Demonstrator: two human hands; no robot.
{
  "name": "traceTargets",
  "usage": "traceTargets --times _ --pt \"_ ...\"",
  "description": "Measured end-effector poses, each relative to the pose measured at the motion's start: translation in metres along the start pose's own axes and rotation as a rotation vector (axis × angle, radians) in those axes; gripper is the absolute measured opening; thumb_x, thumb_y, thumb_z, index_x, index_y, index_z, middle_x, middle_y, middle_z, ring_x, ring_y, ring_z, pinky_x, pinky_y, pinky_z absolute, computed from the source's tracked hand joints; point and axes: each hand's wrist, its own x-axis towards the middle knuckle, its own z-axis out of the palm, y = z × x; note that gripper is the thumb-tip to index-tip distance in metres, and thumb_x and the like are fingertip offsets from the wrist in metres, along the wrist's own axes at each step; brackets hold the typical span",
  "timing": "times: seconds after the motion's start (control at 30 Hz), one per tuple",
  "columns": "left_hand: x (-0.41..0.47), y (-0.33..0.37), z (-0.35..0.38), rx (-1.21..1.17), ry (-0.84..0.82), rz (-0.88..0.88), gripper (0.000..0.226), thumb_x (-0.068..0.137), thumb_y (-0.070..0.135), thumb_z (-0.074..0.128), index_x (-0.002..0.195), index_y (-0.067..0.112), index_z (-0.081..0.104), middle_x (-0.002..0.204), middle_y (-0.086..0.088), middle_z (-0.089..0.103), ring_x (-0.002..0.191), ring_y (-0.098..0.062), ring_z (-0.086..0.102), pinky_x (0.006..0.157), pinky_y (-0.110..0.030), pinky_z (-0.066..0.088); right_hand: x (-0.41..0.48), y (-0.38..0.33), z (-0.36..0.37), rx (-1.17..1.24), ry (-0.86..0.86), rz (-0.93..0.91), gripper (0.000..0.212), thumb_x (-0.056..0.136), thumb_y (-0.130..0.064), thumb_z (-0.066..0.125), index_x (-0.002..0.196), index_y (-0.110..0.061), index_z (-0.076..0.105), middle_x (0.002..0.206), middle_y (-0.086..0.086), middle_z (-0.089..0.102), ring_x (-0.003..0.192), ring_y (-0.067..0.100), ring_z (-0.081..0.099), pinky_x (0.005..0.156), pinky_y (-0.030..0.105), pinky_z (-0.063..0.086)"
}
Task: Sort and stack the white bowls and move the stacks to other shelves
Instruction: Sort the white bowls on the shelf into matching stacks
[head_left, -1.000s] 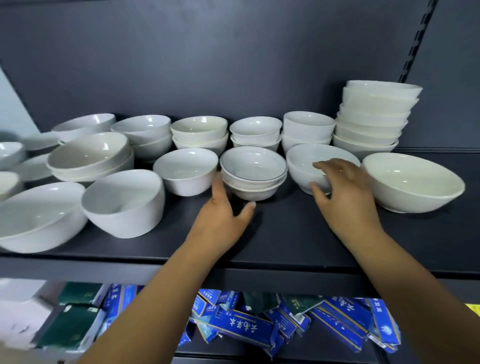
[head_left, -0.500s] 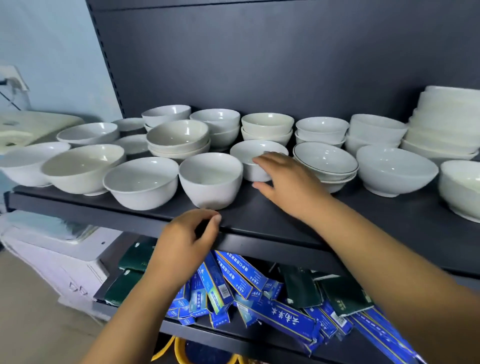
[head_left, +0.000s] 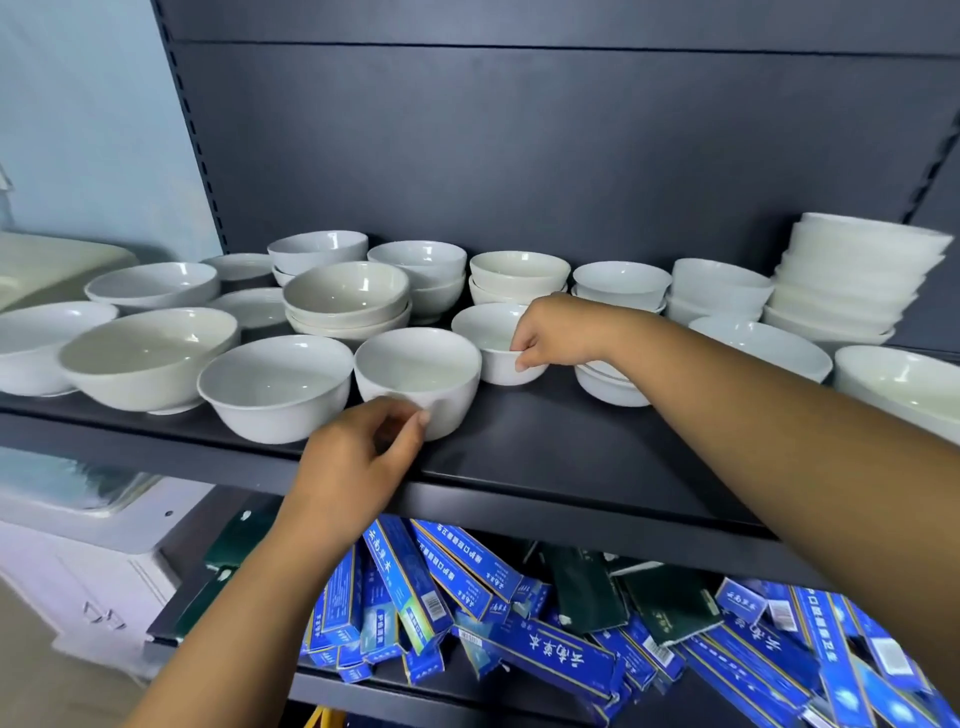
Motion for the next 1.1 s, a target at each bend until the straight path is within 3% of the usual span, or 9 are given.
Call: traceTargets --times 0.1,0.23,0.3,0.4,0.6,0.7,0.8,0.93,1.1 --pt "0.001 0.001 -0.004 -0.045 0.005 -0.031 0.009 0.086 0.021 0.061 0.079 0.016 0.066 0.064 0.021 0.063 0.065 0.019 0.053 0.063 -0.001 0.036 -0.001 0.001 -0.007 0.07 0.05 -0.029 0.046 0.087 -0.015 0.057 0.054 -0.014 0.025 0.056 0.0 0.024 0.056 0.015 0.023 0.052 0.028 0.02" --pt "-0.002 0.003 -0.008 -0.067 -0.026 -0.044 0.016 0.085 0.024 0.062 0.069 0.028 0.06 0.066 0.033 0.06 0.063 0.015 0.054 0.061 -0.002 0.036 -0.009 -0.002 -0.024 0.226 0.177 -0.003 0.043 0.087 -0.016 0.06 0.048 -0.019 0.041 0.053 -0.001 0.03 0.05 0.014 0.03 0.049 0.021 0.024" --pt "-0.002 0.005 -0.008 -0.076 -0.034 -0.026 0.017 0.084 0.029 0.065 0.068 0.027 0.06 0.073 0.024 0.063 0.067 0.007 0.056 0.061 -0.004 0.037 -0.015 0.0 -0.034 0.32 0.263 0.02 0.022 0.085 -0.018 0.062 0.069 -0.003 0.065 0.068 0.011 0.053 0.064 0.018 0.046 0.058 0.026 0.033" --pt "0.01 0.011 -0.009 -0.112 -0.033 -0.013 0.024 0.073 0.049 0.058 0.065 0.027 0.062 0.076 0.017 0.066 0.073 0.0 0.06 0.062 -0.007 0.039 -0.028 0.016 -0.057 0.628 0.458 0.069 0.021 0.083 -0.014 0.065 0.1 -0.003 0.069 0.104 0.016 0.068 0.085 0.013 0.054 0.08 0.025 0.044" --pt "0.048 0.053 -0.005 -0.147 -0.128 0.108 0.035 0.063 0.066 0.045 0.078 0.038 0.061 0.069 0.018 0.066 0.072 -0.002 0.06 0.063 -0.008 0.039 -0.062 0.061 -0.089 0.934 0.645 0.152 0.01 0.084 -0.008 0.061 0.089 -0.011 0.069 0.079 -0.002 0.064 0.072 0.011 0.058 0.074 0.026 0.05" --pt "0.082 0.074 0.014 -0.071 -0.237 0.148 0.029 0.079 0.049 0.062 0.067 0.023 0.064 0.069 -0.001 0.068 0.07 -0.014 0.06 0.065 -0.019 0.042 -0.079 0.085 -0.088 0.924 0.63 0.222 0.01 0.085 -0.01 0.061 0.083 -0.016 0.069 0.076 -0.003 0.064 0.068 0.011 0.055 0.068 0.025 0.045" --pt "0.121 0.096 0.039 0.033 -0.377 0.198 0.019 0.081 0.035 0.063 0.064 0.031 0.058 0.068 0.011 0.064 0.063 0.002 0.055 0.063 -0.007 0.038 -0.092 0.108 -0.082 0.943 0.663 0.278 0.012 0.084 -0.01 0.062 0.078 -0.018 0.069 0.063 -0.01 0.065 0.056 0.005 0.054 0.055 0.019 0.042" --pt "0.177 0.113 0.09 0.176 -0.464 0.271 0.006 0.082 0.032 0.064 0.085 0.027 0.066 0.098 0.007 0.069 0.084 -0.007 0.057 0.075 -0.017 0.038 -0.107 0.135 -0.085 1.033 0.684 0.302 0.011 0.084 -0.009 0.061 0.081 -0.016 0.068 0.076 -0.004 0.067 0.067 0.008 0.06 0.065 0.016 0.05" --pt "0.219 0.125 0.162 0.495 -0.701 0.35 0.035 0.087 0.037 0.058 0.115 0.016 0.06 0.123 0.003 0.059 0.114 -0.016 0.052 0.087 -0.019 0.034 -0.114 0.166 -0.088 0.958 0.653 0.345 0.009 0.082 -0.01 0.065 0.08 -0.017 0.07 0.08 0.002 0.065 0.076 0.014 0.056 0.075 0.028 0.044"
